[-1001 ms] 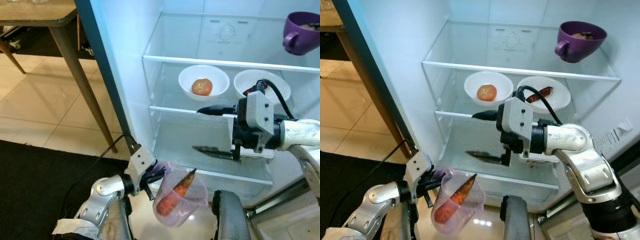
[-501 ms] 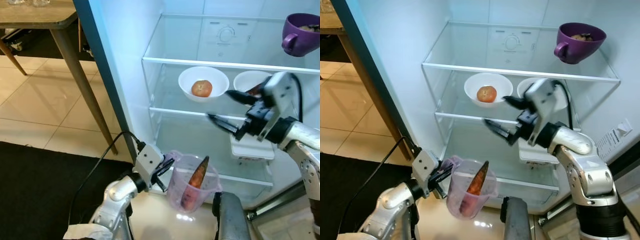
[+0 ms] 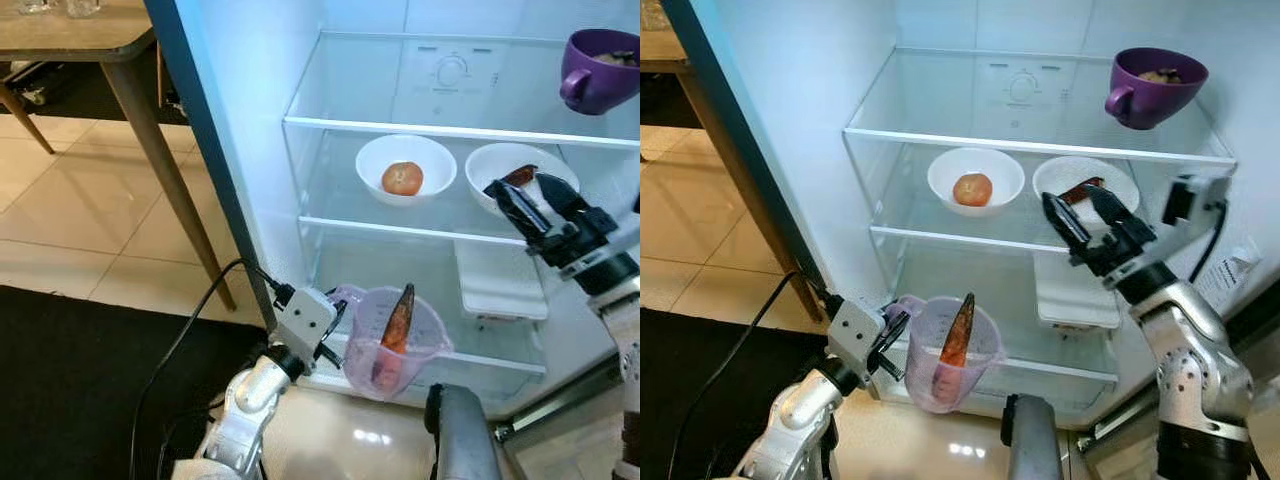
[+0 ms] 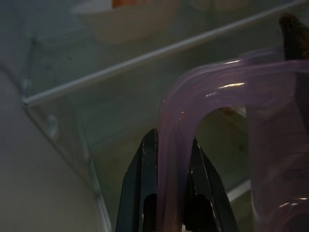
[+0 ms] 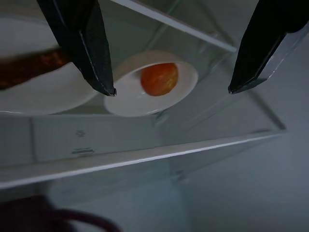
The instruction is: Restocking fridge
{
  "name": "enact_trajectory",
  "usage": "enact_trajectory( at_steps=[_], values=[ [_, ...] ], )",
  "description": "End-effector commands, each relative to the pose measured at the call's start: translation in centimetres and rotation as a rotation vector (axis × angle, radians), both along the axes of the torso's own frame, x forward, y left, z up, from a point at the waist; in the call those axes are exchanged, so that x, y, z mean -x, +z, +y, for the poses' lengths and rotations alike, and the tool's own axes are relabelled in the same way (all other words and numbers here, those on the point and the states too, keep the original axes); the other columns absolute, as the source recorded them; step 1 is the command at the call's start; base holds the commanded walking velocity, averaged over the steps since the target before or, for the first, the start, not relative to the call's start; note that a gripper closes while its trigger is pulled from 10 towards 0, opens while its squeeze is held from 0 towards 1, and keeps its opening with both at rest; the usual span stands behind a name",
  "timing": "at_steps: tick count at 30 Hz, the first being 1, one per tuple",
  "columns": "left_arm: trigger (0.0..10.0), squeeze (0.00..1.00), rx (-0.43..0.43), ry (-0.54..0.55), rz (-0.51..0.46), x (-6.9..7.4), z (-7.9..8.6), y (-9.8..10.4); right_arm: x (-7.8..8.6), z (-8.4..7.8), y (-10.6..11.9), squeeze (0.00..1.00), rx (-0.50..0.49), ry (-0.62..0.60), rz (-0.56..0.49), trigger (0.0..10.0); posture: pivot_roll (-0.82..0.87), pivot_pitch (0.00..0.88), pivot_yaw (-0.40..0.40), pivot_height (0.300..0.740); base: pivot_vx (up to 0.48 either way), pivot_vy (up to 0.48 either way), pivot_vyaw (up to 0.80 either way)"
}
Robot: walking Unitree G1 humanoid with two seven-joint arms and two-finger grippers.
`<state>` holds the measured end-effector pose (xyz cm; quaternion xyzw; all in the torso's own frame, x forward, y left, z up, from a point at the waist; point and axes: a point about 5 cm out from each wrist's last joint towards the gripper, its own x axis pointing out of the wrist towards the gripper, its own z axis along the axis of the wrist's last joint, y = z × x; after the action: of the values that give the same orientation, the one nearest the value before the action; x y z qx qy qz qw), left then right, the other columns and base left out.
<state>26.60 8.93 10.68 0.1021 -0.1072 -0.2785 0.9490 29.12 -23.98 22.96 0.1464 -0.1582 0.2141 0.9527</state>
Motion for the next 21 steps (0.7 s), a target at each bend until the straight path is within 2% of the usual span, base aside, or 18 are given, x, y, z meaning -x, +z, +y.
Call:
enact_trajectory(
  at_steps=[1, 3, 5, 7, 8, 15, 16, 17, 19, 21],
  values=[
    [0.0, 0.0, 0.032, 0.004, -0.044, 0.3, -0.4, 0.7, 0.3, -0.3, -0.4, 0.0, -0.032, 0.009, -0.006, 10.0, 0.01, 0.134, 0.023, 0.369, 0.0, 0.0, 0.0],
    [0.0, 0.0, 0.047, 0.009, -0.062, 0.3, -0.5, 1.2, 0.5, -0.1, -0.4, 0.0, -0.03, 0.041, -0.019, 10.0, 0.01, 0.134, 0.022, 0.369, 0.0, 0.0, 0.0],
    [0.0, 0.0, 0.09, 0.075, -0.122, 0.2, -0.1, 2.6, 1.6, 1.1, -0.4, 0.0, 0.011, 0.153, -0.064, 10.0, 0.01, 0.135, 0.023, 0.369, 0.0, 0.0, 0.0],
    [0.0, 0.0, 0.1, 0.094, -0.134, 0.1, 0.0, 3.0, 2.0, 1.4, -0.4, 0.0, 0.026, 0.181, -0.075, 10.0, 0.01, 0.135, 0.023, 0.369, 0.0, 0.0, 0.0],
    [0.0, 0.0, 0.128, 0.141, -0.148, -0.1, 0.5, 3.5, 2.5, 1.9, -0.6, 0.0, 0.052, 0.23, -0.088, 10.0, 0.01, 0.135, 0.023, 0.369, 0.0, 0.0, 0.0],
    [0.0, 0.0, 0.172, 0.19, -0.177, -0.1, 0.7, 5.0, 3.0, 2.0, -0.9, 0.0, 0.087, 0.262, -0.106, 10.0, 0.01, 0.136, 0.026, 0.369, 0.0, 0.0, 0.0],
    [2.2, 0.0, 0.177, 0.198, -0.186, 0.0, 0.7, 5.3, 2.9, 1.8, -1.0, 0.0, 0.084, 0.25, -0.101, 10.0, 0.01, 0.138, 0.028, 0.369, 0.0, 0.0, 0.0],
    [3.3, 0.0, 0.183, 0.203, -0.193, 0.0, 0.7, 5.7, 2.8, 1.8, -1.1, 0.0, 0.085, 0.242, -0.097, 10.0, 0.02, 0.139, 0.027, 0.369, 0.0, 0.0, 0.0],
    [3.5, 0.0, 0.188, 0.211, -0.205, 0.0, 0.7, 6.1, 2.6, 1.7, -1.2, 0.0, 0.085, 0.229, -0.092, 10.0, 0.02, 0.14, 0.028, 0.369, 0.0, 0.0, 0.0],
    [4.4, 0.0, 0.196, 0.219, -0.228, 0.0, 0.6, 6.8, 2.4, 1.6, -1.3, 0.0, 0.087, 0.216, -0.088, 10.0, 0.02, 0.14, 0.028, 0.369, 0.0, 0.0, 0.0]
  ],
)
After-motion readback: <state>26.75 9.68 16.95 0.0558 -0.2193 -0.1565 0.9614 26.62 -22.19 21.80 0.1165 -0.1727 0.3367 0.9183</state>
